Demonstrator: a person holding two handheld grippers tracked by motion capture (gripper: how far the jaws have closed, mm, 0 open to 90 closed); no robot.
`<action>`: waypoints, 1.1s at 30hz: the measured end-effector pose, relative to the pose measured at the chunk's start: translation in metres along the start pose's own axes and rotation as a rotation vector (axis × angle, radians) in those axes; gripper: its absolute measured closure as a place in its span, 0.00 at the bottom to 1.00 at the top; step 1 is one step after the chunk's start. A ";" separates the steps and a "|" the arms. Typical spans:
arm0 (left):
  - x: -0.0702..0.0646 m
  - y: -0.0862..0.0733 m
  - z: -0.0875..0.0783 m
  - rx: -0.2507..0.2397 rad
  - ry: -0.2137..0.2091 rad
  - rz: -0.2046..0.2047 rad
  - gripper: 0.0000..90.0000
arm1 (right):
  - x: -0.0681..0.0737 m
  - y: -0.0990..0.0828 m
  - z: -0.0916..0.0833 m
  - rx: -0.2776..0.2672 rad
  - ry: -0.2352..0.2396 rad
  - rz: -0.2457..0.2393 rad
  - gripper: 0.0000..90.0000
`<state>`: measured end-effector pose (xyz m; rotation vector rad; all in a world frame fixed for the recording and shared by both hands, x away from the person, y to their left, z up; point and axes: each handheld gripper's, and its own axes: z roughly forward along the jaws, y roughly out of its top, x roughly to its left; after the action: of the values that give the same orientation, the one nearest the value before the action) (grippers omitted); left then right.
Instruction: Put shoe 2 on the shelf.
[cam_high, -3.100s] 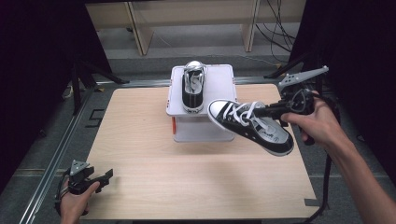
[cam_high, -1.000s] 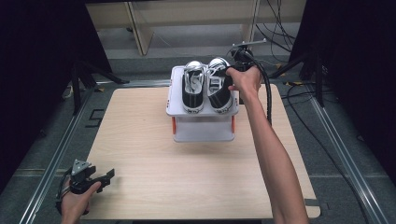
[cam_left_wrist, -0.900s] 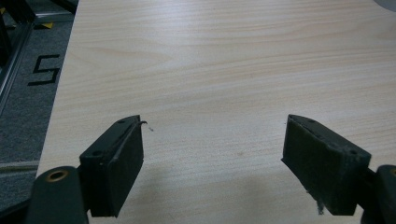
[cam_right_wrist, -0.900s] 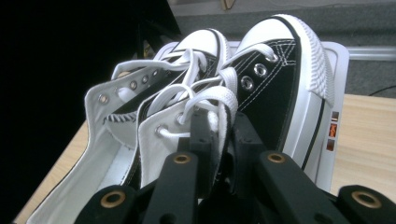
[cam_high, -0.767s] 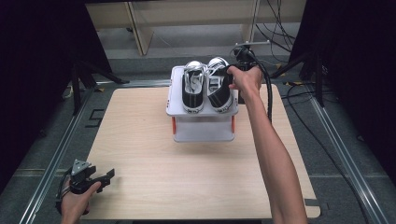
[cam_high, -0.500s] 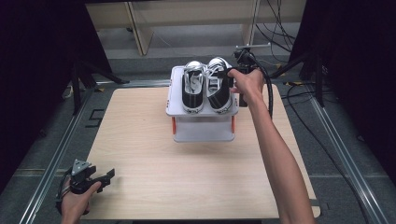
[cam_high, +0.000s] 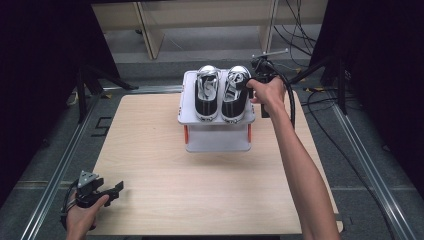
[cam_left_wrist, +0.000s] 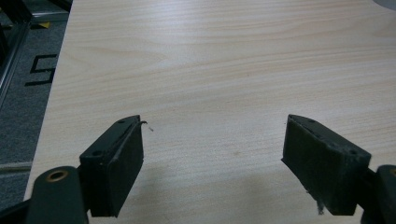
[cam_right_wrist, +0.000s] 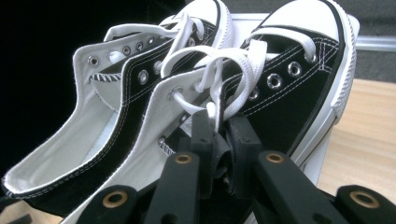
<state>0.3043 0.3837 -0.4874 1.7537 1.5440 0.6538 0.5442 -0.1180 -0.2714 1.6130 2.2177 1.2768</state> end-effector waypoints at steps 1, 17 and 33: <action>0.000 0.000 0.000 0.001 0.002 0.000 0.22 | 0.000 0.000 0.000 0.002 -0.002 -0.005 0.93; -0.001 0.001 -0.001 -0.003 -0.002 0.000 0.22 | -0.004 0.000 -0.007 -0.056 -0.017 -0.107 0.79; -0.002 0.000 0.000 0.000 -0.010 0.006 0.22 | 0.003 0.009 0.014 -0.007 -0.111 -0.251 0.91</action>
<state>0.3047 0.3820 -0.4872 1.7592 1.5328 0.6468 0.5571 -0.1065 -0.2732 1.3159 2.2571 1.0992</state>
